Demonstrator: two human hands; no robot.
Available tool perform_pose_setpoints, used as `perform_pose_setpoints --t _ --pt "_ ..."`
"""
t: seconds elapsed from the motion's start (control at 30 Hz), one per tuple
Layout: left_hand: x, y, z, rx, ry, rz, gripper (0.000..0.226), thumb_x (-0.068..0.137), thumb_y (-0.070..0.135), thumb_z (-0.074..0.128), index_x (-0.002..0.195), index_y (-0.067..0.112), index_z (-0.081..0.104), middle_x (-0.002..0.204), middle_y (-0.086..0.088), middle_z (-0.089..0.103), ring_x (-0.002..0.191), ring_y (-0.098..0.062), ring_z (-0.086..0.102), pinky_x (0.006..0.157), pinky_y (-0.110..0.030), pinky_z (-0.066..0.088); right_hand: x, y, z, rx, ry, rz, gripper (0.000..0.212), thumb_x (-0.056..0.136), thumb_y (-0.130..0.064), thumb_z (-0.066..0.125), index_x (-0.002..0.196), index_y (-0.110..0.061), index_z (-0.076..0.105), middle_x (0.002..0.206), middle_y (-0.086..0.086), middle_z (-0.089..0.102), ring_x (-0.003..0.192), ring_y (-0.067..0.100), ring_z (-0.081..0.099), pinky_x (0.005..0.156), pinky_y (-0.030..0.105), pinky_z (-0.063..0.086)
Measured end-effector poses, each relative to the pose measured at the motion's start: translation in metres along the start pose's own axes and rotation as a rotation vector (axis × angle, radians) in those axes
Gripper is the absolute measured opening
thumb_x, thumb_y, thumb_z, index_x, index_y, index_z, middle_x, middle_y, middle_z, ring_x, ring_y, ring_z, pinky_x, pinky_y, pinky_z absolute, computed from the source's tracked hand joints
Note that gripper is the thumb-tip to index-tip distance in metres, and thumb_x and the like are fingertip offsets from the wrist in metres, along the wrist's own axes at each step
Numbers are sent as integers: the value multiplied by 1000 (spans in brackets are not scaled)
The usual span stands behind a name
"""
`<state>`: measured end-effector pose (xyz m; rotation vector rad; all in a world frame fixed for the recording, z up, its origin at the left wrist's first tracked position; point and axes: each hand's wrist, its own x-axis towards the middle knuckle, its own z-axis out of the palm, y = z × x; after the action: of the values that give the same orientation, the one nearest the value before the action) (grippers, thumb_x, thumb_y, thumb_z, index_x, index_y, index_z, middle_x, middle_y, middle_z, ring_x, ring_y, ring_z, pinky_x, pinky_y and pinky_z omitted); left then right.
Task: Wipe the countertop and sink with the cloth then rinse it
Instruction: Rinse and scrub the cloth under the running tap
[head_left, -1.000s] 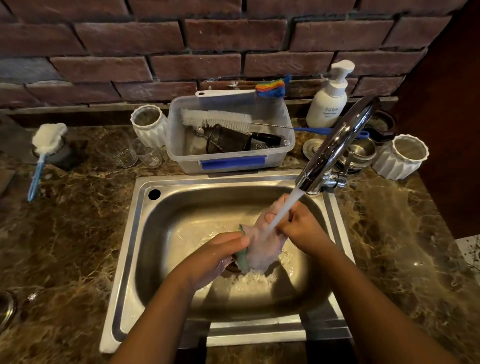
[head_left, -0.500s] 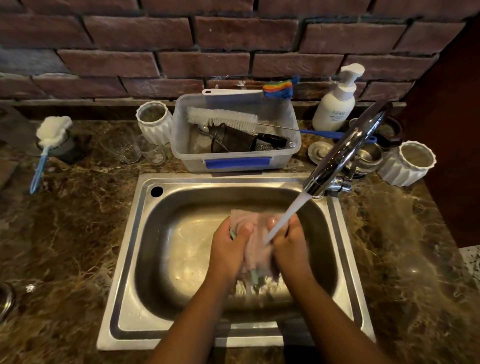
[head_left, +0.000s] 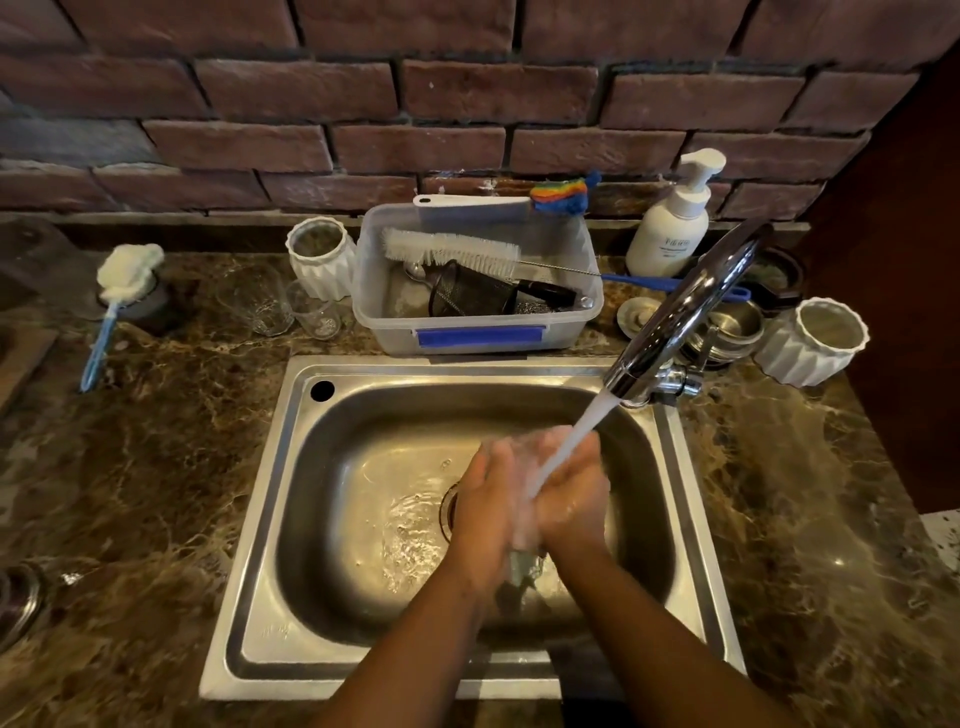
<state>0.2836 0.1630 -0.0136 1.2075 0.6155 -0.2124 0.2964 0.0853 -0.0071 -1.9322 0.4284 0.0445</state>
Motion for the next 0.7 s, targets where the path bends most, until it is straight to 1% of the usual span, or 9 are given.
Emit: perform_pose_setpoints --t 0.07,0.1,0.2,0.23,0.3,0.37,0.5,0.6,0.7 --pt "0 -1 -2 61 -12 -23 25 100 37 57 115 19 66 110 -13 73 93 -24 74 76 -38 62 12 7 -5 -89 8 122 10 97 -17 59 95 -18 50 93 5 61 89 26 65 83 46 56" --pt "2 0 -3 65 4 -43 22 97 37 60 112 22 67 111 -16 73 92 -27 75 76 -43 62 12 9 -7 -83 -1 146 10 97 -15 58 94 -16 49 91 6 60 86 25 65 79 43 56" --pt "9 -3 -5 37 64 -50 19 99 34 59 89 29 74 84 -5 77 70 -19 76 61 -36 62 -13 -2 -5 16 -43 72 5 99 -23 59 100 -18 56 80 0 66 69 11 67 58 25 55" --pt "7 -4 -6 37 49 -56 19 98 39 59 94 27 74 89 -6 77 76 -19 77 64 -35 62 -23 -6 -1 60 -60 37 8 98 -28 61 101 -21 58 78 -1 68 67 10 69 57 23 56" --pt "1 -7 -7 81 -8 -66 36 98 51 51 114 23 69 115 -4 72 106 -21 71 91 -42 59 -33 -7 8 117 -64 7 14 97 -38 63 100 -24 62 77 -1 72 69 8 71 62 27 60" --pt "-5 -9 -5 20 -43 -98 38 100 53 45 114 26 67 122 -1 68 114 -22 65 106 -49 50 -27 -3 10 84 -84 24 16 96 -41 63 101 -26 64 80 -3 74 73 7 72 65 27 61" --pt "-12 -4 -1 -100 2 -146 33 103 34 52 102 4 66 101 -18 71 96 -29 70 95 -50 54 -3 12 -1 256 -152 258 15 98 -18 56 85 -13 59 74 2 67 72 17 66 58 25 55" --pt "-6 2 -6 -16 -4 -77 24 102 28 56 96 6 64 82 -11 66 73 -19 67 72 -36 55 -3 14 -4 138 -84 256 24 98 -18 50 75 -24 49 72 0 61 67 14 58 57 26 48" --pt "0 6 -7 -10 54 -95 23 99 30 60 95 8 67 82 -11 71 76 -23 72 66 -32 59 -25 -4 -5 110 -108 88 12 102 -29 53 91 -24 52 79 1 69 66 13 67 55 29 56"
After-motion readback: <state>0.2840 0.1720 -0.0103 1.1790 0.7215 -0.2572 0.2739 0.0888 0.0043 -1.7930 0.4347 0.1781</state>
